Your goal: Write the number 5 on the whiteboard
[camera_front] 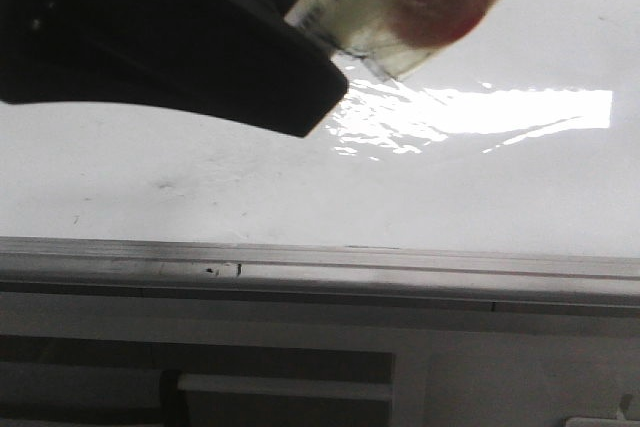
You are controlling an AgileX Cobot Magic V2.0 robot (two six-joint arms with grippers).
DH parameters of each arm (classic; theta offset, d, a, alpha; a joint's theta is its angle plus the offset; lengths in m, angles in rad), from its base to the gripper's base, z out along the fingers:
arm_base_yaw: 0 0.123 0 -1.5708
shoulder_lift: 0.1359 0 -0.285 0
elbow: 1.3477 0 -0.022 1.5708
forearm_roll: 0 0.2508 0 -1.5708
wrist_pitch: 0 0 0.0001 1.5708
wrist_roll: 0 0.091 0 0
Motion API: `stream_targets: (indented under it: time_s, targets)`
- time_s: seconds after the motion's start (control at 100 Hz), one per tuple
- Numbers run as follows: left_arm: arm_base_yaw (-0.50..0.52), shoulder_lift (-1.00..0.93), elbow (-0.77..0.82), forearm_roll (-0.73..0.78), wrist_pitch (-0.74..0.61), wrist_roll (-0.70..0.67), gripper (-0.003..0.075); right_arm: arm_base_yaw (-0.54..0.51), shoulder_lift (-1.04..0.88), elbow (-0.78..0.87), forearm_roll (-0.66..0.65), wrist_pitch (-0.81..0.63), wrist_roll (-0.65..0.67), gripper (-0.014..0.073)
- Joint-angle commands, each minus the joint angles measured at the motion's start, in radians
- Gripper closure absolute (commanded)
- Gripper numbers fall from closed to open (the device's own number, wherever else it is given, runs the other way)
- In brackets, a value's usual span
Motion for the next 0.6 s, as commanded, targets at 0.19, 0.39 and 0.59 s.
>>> stream_targets:
  time_s: [0.19,0.39,0.59]
  targets:
    - [-0.009,-0.021,-0.035,-0.027,-0.04,0.0,0.0741,0.065,0.174,-0.104,0.087,-0.078,-0.046,0.0215]
    - [-0.009,-0.021,-0.035,-0.027,-0.04,0.0,0.0741,0.129,0.241,-0.133,0.174,-0.103,-0.131,0.0215]
    - [-0.009,-0.021,-0.035,-0.027,-0.04,0.0,0.0741,0.177,0.31,-0.145,0.196,-0.136,-0.144,0.0218]
